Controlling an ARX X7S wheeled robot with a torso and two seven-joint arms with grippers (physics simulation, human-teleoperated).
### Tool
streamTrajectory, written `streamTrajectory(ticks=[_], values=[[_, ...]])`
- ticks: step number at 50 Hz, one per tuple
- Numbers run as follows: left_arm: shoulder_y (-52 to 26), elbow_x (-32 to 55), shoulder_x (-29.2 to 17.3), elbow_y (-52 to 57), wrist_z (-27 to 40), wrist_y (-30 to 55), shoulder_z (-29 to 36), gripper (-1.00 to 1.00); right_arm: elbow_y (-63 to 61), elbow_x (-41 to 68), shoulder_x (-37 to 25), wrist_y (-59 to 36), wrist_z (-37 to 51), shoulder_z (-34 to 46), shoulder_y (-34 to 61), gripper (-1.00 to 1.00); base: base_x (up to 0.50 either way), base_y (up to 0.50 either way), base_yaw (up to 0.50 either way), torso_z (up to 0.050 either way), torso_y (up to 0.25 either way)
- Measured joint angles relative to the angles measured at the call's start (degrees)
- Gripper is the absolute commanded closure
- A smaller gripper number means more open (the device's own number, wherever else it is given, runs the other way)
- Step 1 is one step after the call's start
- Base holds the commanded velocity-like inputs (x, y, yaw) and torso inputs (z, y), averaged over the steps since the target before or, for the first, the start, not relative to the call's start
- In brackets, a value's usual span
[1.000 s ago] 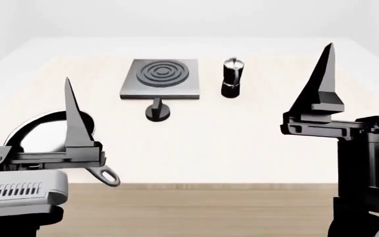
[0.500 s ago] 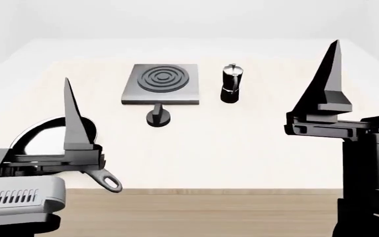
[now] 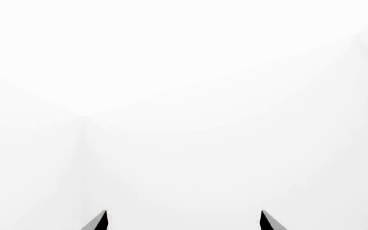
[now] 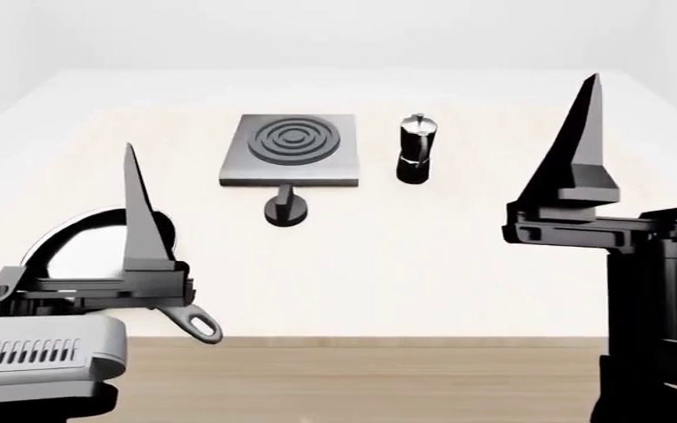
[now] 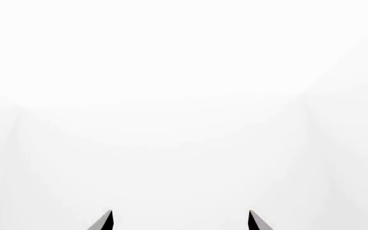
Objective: Turn on the stove and put the moka pot on it.
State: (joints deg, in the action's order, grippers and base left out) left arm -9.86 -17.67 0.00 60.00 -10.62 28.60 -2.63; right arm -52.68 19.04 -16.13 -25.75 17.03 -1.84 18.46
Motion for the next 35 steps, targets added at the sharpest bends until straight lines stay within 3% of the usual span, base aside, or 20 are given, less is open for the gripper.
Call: streamTrajectory(ticks=[22,35], values=[[0.1,-0.3,0.0,0.0,-0.2,0.0,0.2,-1.0,0.2,0.1,-1.5,-0.3,1.4,1.7,0.3,-1.0,0.0,0.25,0.0,0.0,0.0],[0.2,-0.2,0.0,0.0,-0.1,-0.1,0.3,-1.0,0.6,1.2,-1.8,-0.2,2.0,1.8,0.2,-1.0,0.0,0.02,0.0,0.0,0.0]])
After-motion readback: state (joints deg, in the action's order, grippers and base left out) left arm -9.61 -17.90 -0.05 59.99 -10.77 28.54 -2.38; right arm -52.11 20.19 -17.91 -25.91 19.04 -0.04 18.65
